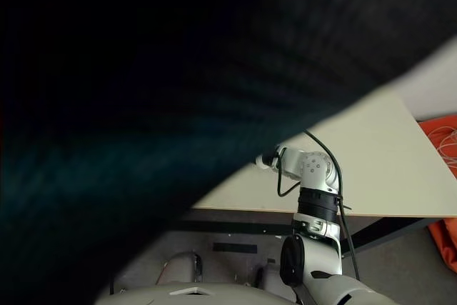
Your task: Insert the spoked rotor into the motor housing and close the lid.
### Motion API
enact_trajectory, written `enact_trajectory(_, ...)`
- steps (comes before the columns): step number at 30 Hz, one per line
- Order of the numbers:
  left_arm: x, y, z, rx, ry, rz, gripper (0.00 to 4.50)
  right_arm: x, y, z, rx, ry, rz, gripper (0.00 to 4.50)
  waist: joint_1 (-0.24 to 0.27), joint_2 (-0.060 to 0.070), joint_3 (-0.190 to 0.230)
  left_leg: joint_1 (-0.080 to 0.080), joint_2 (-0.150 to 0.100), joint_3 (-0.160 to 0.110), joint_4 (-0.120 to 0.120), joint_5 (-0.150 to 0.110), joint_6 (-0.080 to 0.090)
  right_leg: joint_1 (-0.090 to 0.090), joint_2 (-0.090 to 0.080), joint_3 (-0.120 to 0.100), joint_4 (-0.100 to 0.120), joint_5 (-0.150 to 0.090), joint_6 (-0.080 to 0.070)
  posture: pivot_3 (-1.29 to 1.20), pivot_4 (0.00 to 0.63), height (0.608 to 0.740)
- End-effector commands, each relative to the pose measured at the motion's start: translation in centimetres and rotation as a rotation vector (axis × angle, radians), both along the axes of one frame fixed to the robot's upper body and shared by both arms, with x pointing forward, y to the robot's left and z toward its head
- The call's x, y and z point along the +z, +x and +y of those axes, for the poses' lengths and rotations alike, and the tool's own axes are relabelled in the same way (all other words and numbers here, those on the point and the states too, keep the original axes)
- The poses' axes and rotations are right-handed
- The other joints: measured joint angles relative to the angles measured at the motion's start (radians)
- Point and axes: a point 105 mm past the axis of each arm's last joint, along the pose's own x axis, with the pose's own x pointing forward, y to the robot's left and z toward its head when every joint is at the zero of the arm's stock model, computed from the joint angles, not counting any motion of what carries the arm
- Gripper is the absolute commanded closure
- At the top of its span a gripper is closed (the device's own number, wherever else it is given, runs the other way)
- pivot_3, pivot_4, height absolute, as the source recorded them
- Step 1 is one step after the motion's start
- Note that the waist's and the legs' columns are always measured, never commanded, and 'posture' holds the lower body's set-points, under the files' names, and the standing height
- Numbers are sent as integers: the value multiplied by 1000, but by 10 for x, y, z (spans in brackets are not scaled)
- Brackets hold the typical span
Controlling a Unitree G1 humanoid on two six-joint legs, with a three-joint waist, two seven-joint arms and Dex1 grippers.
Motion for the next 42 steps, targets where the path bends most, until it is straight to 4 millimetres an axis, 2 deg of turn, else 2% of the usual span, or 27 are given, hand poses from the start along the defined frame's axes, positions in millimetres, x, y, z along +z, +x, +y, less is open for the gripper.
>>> enact_trajectory(1, -12, -3, -2, -3, 40, 41, 4500, 26, -2, 25, 97, 76, -85, 1932, 0, 0, 0, 0, 0, 0, 0, 0, 0, 0, 0, 0, 0, 0, 0, 0, 0, 740)
enact_trajectory(3, -12, -3, -2, -4, 40, 40, 4500, 27, -2, 25, 96, 78, -86, 1932, 0, 0, 0, 0, 0, 0, 0, 0, 0, 0, 0, 0, 0, 0, 0, 0, 0, 740)
enact_trajectory(7, -12, -2, -2, -4, 40, 39, 4500, 30, -2, 24, 97, 97, -94, 2735, 1, 1, 0, 0, 0, 0, 0, 0, 0, 0, 0, 0, 0, 0, 0, 0, 0, 740)
enact_trajectory(9, -12, -2, -2, -4, 40, 38, 4500, 33, -3, 25, 102, 103, -103, 2881, 1, 1, -1, 1, 0, 0, 0, 0, 0, 1, 0, 0, 0, 0, 0, 0, 0, 740)
enact_trajectory(11, -12, -2, -2, -5, 39, 36, 4500, 36, -3, 26, 106, 106, -111, 3320, 2, 1, -1, 0, 0, 0, 0, 0, 0, 0, 0, 0, 0, 0, 0, 0, 0, 740)
enact_trajectory(12, -11, -2, -2, -5, 39, 35, 4500, 37, -3, 27, 110, 106, -116, 3382, 2, 1, -1, 0, 0, 0, 0, 0, 0, 1, 0, 0, 0, 0, 0, 0, 0, 740)
enact_trajectory(29, -8, 0, -2, 5, 21, 20, 4500, 30, 4, 21, 59, 100, -89, 3382, 2, 1, -1, 0, 0, 0, 0, 0, 0, 0, 0, 0, 0, 0, 0, 0, 0, 740)
enact_trajectory(42, 7, 3, 1, 16, -46, -23, 4500, 38, 27, 7, -105, 340, 31, 3382, 2, 1, -1, -7, -1, 0, 0, 0, 0, -6, 0, 0, 0, 0, 0, 0, 0, 740)
